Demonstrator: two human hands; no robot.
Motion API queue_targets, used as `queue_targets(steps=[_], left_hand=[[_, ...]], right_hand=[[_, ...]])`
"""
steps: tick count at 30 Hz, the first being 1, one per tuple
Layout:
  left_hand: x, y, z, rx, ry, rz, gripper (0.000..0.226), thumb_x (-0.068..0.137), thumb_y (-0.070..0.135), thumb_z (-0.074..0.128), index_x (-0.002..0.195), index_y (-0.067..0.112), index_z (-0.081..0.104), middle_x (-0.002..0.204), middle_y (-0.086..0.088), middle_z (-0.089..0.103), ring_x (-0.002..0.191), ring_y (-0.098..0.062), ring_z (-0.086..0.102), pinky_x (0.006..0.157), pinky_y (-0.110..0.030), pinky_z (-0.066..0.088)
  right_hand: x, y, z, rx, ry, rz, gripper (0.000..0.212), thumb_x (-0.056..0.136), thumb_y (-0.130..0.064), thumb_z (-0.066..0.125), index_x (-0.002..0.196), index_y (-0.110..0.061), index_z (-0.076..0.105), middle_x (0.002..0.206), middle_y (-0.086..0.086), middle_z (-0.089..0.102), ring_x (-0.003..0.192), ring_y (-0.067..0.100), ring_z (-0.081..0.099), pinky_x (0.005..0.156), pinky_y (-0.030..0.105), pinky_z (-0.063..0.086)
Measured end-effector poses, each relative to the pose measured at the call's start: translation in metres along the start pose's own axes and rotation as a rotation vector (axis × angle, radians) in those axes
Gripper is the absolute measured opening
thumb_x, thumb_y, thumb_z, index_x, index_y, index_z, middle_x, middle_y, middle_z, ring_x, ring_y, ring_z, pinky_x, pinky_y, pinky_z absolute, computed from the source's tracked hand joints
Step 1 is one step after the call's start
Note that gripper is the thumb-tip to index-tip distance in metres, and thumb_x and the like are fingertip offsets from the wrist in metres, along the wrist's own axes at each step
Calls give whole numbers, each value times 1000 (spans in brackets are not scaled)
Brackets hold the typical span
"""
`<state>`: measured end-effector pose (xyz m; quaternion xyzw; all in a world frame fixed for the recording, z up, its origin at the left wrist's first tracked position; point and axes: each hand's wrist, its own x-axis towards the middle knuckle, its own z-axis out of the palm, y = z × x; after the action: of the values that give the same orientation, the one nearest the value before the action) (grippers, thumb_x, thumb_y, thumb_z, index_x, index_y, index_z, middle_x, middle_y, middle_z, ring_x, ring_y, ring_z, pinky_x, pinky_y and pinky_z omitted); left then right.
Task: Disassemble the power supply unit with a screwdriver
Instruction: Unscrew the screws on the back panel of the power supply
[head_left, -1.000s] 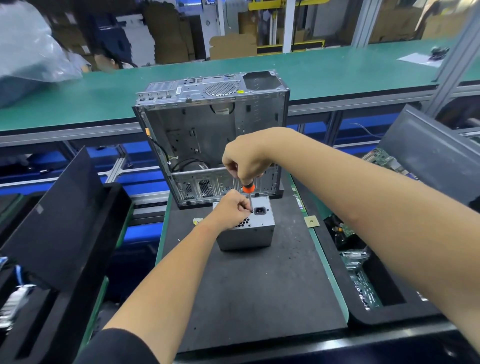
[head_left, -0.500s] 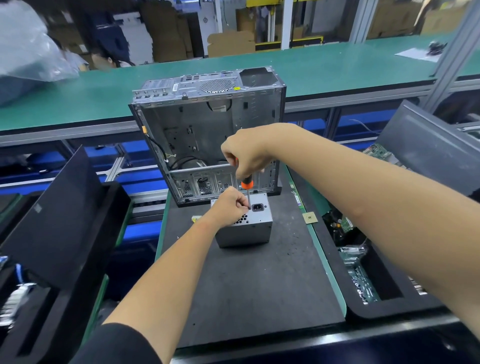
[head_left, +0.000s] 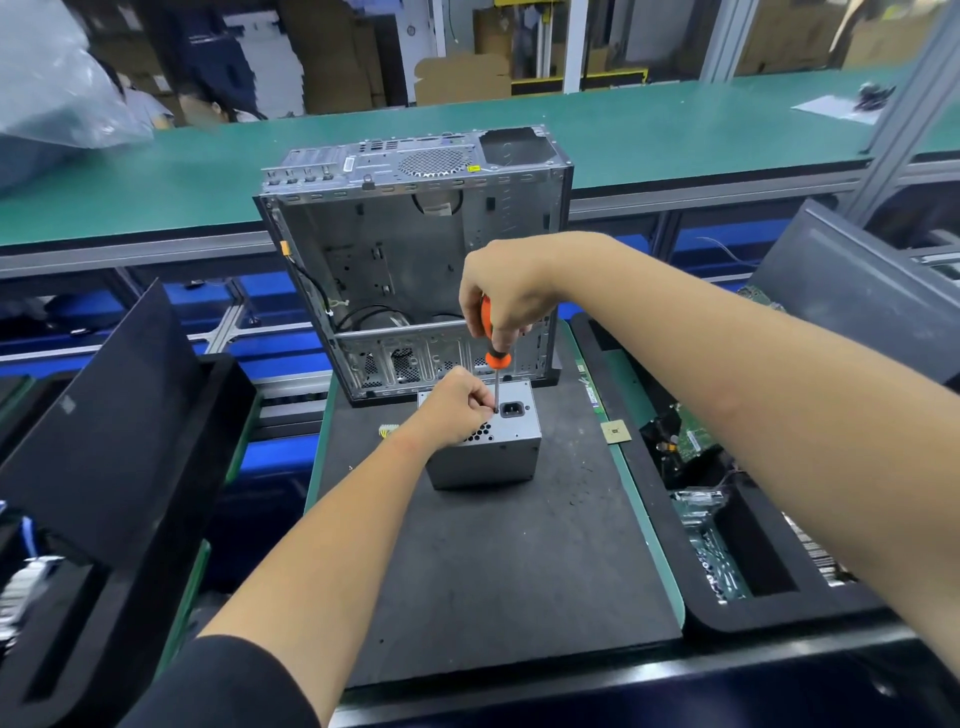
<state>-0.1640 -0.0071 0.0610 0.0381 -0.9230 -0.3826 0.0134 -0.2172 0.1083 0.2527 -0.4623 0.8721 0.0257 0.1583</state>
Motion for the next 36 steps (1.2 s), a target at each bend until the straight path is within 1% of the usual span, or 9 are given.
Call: queue_targets(steps=[3, 6, 8, 14, 19, 21, 25, 29, 36], left_hand=[[1, 0, 0, 14, -1, 0, 24, 82, -6, 59, 64, 10, 61, 72, 6, 50, 59, -10, 47, 57, -18, 43], [2, -2, 0, 4, -19, -20, 26, 83, -5, 59, 63, 11, 58, 66, 3, 46, 47, -1, 43, 49, -12, 36], [2, -2, -1, -4, -30, -20, 27, 84, -6, 58, 63, 11, 58, 64, 4, 48, 40, 1, 43, 45, -9, 32], [2, -2, 1, 31, 2, -7, 22, 83, -5, 59, 67, 10, 61, 94, -8, 54, 60, -5, 47, 48, -7, 36], [3, -4, 1, 21, 16, -7, 16, 83, -4, 60, 71, 6, 63, 93, -1, 50, 73, -12, 51, 64, -16, 42], [2, -4, 2, 9, 15, -2, 18, 82, -5, 60, 70, 7, 63, 84, 4, 49, 68, -10, 50, 64, -18, 44], [3, -4, 2, 21, 23, 3, 20, 82, -5, 60, 69, 9, 61, 85, 4, 48, 71, -7, 50, 62, -10, 40], [5, -6, 2, 28, 15, 0, 20, 83, -4, 60, 69, 11, 61, 87, 6, 45, 72, -3, 48, 62, -9, 39], [7, -6, 3, 48, 6, -8, 21, 84, -3, 60, 69, 13, 61, 85, 8, 45, 67, -13, 51, 55, -5, 38]], right_hand=[[3, -1, 6, -6, 17, 37, 23, 82, -27, 68, 95, -8, 68, 85, 11, 73, 75, 26, 71, 57, 27, 48], [5, -4, 8, -20, 53, 126, 48, 95, -47, 43, 82, -3, 59, 62, 12, 69, 49, 24, 67, 55, 28, 47], [7, -7, 7, -19, 49, 144, 46, 99, -34, 33, 76, -2, 55, 53, 12, 64, 44, 25, 63, 54, 29, 46], [3, -9, -2, -43, -19, -9, 23, 85, -25, 63, 101, -8, 65, 85, 9, 71, 86, 28, 68, 68, 35, 50], [5, -10, 2, 44, -37, -24, 18, 76, -9, 65, 93, -13, 60, 87, 5, 63, 73, 27, 67, 55, 26, 45], [7, -11, 6, 79, -8, 24, 13, 82, -21, 62, 88, -10, 58, 78, 8, 66, 63, 28, 71, 55, 28, 51], [12, -11, 7, 53, 9, 141, 42, 97, -29, 35, 83, 1, 62, 57, 15, 68, 48, 29, 66, 52, 27, 49], [9, -5, 5, 27, 13, 4, 12, 92, -23, 51, 97, -12, 54, 69, 7, 69, 65, 26, 64, 61, 31, 46], [1, 2, 4, 9, 18, -42, 18, 77, -7, 67, 92, -13, 59, 78, -2, 59, 69, 16, 54, 54, 26, 38]])
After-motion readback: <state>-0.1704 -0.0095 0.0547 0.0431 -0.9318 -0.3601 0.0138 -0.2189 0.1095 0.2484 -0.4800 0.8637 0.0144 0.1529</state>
